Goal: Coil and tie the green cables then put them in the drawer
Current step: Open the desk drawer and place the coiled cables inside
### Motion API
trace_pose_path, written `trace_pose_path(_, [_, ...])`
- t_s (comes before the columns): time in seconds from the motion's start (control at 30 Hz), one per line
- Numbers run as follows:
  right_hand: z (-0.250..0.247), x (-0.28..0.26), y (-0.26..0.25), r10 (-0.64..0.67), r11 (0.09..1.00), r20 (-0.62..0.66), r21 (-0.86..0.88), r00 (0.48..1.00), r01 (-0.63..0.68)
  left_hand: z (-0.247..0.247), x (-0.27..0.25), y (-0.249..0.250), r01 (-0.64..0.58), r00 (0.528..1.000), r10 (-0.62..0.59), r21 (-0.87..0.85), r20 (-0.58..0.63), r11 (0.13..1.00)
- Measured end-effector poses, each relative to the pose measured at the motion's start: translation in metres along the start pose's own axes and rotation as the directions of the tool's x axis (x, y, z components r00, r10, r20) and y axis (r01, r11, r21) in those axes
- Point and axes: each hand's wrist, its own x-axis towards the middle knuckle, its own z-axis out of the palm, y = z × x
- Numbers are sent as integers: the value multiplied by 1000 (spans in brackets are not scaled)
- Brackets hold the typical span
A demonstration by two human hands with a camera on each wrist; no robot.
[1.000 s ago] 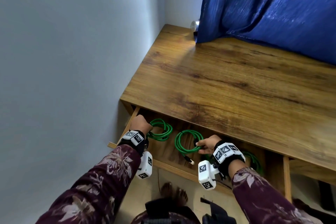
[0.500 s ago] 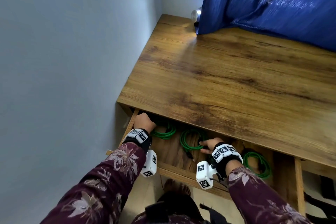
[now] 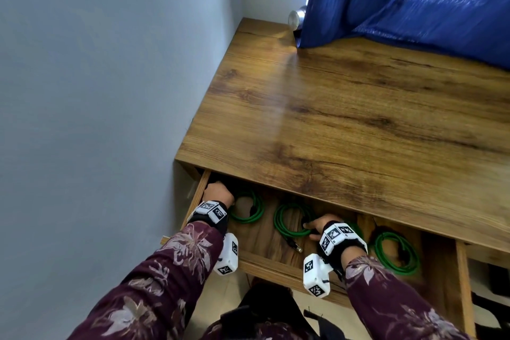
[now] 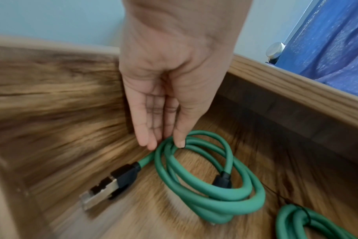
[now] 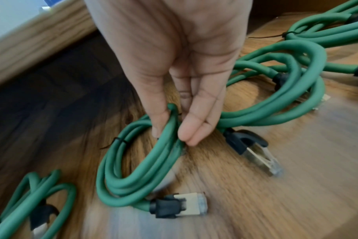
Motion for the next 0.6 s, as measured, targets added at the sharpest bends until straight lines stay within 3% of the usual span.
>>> trace_pose_path(0.1, [0, -1, 1, -10, 998, -8, -66, 1000, 9, -2, -1, 1, -6, 1000, 6, -15, -1, 1000])
trace_pose_path(0.27, [0, 12, 7, -146, 960, -85, -254, 986, 120, -9, -12, 6, -46, 998, 43, -58, -52, 997])
trace_pose_path(0.5, [-15, -35, 3, -272, 956, -235, -179, 933, 233, -12, -35, 9, -136, 986, 111, -214, -123, 967])
trace_pose_path(0.6, [-18, -55, 9, -389, 911, -261, -252, 884, 327, -8, -50, 7, -200, 972, 162, -242, -170, 949])
